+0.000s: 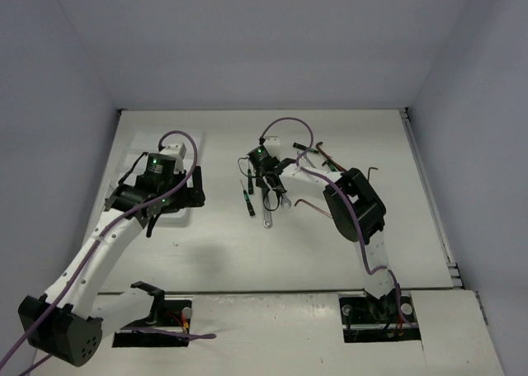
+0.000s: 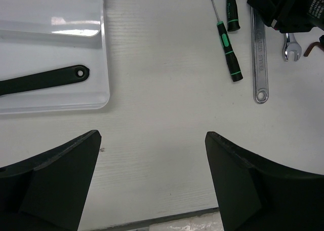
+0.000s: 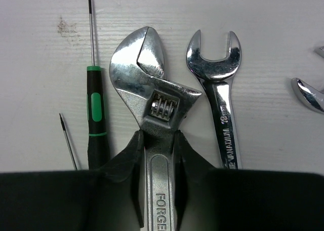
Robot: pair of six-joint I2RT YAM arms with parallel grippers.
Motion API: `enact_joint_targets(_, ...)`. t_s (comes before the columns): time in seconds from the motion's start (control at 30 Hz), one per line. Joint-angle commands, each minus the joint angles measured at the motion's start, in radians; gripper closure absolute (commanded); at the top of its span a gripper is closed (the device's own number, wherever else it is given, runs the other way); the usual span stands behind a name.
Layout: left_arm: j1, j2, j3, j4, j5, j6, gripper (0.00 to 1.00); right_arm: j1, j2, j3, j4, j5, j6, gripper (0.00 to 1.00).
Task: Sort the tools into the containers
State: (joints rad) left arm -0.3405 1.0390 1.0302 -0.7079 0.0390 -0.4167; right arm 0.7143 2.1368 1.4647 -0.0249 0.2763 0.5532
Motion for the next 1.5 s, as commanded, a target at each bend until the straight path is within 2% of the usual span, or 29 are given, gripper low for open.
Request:
enact_joint_targets(0.0,-0.004,0.088,0.049,0.098,0.062,-0.029,0.18,0.004,0.014,-0.022,-0.096,-0.038,-0.052,1.00)
enact_joint_targets(0.13,-0.009,0.195,0.078,0.173,0.164,-0.075,0.18,0.005,-0.044,-0.025,-0.091,-0.029,-0.157,1.00)
enact_joint_targets(0.27,-0.014,0.274,0.119,0.254,0.198,-0.130,0.18,0.005,-0.103,-0.044,-0.048,-0.033,-0.262,1.00)
enact_joint_targets(0.5,-0.014,0.459,0.181,0.389,0.284,-0.245,0.18,0.005,-0.174,-0.113,0.060,-0.087,-0.304,1.00)
enact_joint_targets(0.8,-0.015,0.594,0.243,0.484,0.331,-0.323,0.18,0.005,-0.252,-0.214,0.170,-0.137,-0.306,1.00)
enact_joint_targets(1.03,-0.017,0.670,0.276,0.520,0.396,-0.339,0.18,0.005,-0.288,-0.244,0.225,-0.170,-0.315,1.00)
enact_joint_targets(1.47,-0.015,0.702,0.280,0.528,0.404,-0.327,0.18,0.004,-0.355,-0.265,0.275,-0.192,-0.322,1.00)
